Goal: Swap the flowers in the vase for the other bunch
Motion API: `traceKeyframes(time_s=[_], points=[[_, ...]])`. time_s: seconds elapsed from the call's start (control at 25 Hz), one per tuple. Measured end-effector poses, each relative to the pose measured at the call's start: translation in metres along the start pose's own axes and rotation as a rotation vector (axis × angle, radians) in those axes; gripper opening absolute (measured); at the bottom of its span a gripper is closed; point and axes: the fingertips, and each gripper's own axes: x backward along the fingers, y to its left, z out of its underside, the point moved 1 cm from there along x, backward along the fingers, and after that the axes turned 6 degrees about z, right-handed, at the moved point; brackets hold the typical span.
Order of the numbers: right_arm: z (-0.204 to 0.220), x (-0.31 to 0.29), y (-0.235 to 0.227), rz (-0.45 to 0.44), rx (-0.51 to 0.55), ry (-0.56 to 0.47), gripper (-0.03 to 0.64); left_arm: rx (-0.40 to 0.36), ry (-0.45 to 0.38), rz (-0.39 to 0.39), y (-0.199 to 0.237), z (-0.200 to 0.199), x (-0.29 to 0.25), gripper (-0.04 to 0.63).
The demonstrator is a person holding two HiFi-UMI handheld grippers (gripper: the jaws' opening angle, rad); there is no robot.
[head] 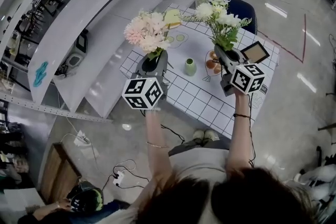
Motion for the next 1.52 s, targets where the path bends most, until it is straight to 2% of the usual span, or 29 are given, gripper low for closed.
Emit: traceKeyframes(time_s=[0.32, 1.0, 1.52], points=[[0.000, -0.006, 0.008, -0.020, 0.002, 0.004, 0.054, -0.006, 0.010, -0.037, 0.008, -0.001, 0.009, 0.080], [0.000, -0.005, 0.010, -0.024, 0.011, 0.010, 0.054, 0.015, 0.021, -0.023, 0.004, 0.004, 0.007, 0.080], [-0.010, -0.014, 0.024, -0.052, 0.028, -0.023, 0.054, 0.062, 0.034, -0.034, 0.016, 0.019, 0.017, 0.080]])
